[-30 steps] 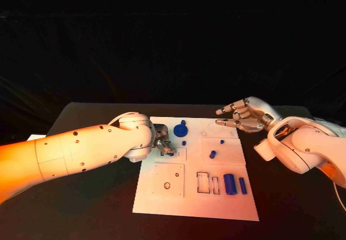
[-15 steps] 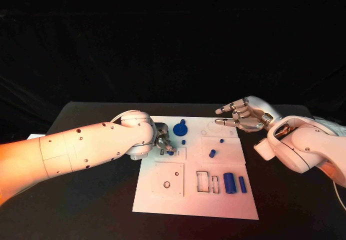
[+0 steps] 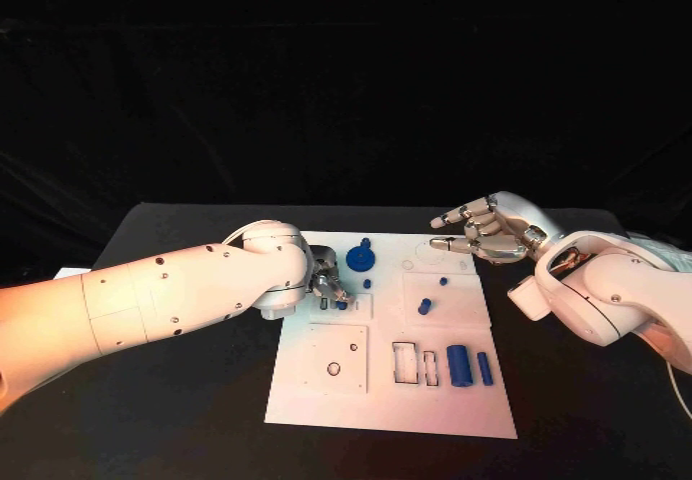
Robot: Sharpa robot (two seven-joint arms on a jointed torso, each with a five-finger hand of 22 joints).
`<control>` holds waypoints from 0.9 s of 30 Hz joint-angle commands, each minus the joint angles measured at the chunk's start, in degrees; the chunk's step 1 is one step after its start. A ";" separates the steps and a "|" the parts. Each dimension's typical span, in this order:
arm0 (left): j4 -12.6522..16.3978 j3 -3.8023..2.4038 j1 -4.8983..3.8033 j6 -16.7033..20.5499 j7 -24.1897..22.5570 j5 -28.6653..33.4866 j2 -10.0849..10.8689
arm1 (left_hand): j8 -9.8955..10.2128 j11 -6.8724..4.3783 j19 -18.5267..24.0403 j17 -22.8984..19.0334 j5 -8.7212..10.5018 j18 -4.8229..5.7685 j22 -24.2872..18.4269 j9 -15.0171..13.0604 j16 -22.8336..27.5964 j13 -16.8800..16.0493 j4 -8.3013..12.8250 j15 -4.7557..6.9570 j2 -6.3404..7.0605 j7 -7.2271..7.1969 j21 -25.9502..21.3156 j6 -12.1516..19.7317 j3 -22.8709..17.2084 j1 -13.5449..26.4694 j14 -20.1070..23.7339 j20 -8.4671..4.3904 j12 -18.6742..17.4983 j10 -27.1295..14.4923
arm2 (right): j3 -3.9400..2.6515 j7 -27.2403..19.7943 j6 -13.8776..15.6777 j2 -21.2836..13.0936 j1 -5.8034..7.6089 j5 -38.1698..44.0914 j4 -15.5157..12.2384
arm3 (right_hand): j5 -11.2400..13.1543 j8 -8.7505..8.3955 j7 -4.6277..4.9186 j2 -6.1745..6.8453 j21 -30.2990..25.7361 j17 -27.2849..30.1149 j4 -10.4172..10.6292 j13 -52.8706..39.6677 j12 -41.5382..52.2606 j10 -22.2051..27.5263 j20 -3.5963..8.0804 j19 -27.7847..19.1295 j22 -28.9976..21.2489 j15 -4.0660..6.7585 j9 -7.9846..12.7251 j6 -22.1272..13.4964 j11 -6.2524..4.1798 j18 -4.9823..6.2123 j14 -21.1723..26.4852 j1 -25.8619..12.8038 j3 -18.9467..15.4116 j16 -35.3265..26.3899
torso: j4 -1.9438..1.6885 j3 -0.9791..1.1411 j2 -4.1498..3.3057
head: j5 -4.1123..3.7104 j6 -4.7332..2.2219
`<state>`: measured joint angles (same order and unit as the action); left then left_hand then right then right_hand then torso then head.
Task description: Assemble the parts on the task board
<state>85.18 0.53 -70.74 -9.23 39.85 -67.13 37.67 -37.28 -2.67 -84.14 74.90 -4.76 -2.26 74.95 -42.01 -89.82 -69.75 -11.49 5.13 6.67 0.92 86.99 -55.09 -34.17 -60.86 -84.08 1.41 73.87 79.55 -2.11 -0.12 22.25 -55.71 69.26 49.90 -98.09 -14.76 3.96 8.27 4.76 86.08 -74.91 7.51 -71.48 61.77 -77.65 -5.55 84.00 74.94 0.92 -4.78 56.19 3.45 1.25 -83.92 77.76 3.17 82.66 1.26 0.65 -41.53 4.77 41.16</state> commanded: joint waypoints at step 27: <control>0.01 0.29 0.45 -0.38 3.42 0.76 0.43 | 0.62 -0.40 -3.74 15.10 0.12 1.29 11.46 -1.29 -0.18 -1.45 -5.22 0.86 0.09 -0.32 0.50 -1.66 16.60 9.76 -5.92 -0.89 1.05 1.48 | 0.00 0.00 -0.71 -0.11 -0.03 0.49 0.07 | -0.11 0.28 0.04 -0.30 -0.50 -1.32 0.29 0.31 -0.49 0.31 -0.01 -0.42 6.97 -0.06 -0.09 0.43 -0.19 0.88 -3.07 -0.21 -0.57 -0.46 | 0.02 -0.09 0.01 | 0.06 -0.07</control>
<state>85.13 0.57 -70.64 -9.36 39.79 -66.87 37.95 -37.00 -2.98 -83.93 74.94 -4.81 -1.72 74.94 -43.24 -89.82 -71.15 -16.71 5.53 6.57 0.58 87.21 -56.21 -17.91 -51.63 -84.07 0.79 74.56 80.68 -2.11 -0.04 22.20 -55.83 69.26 49.92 -98.02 -14.76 3.96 8.27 4.76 85.84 -74.90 7.83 -71.22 61.54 -77.65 -5.55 84.00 74.92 0.92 -4.82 56.19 3.45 1.26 -83.92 77.76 2.85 82.23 1.27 0.60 -41.53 4.86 41.13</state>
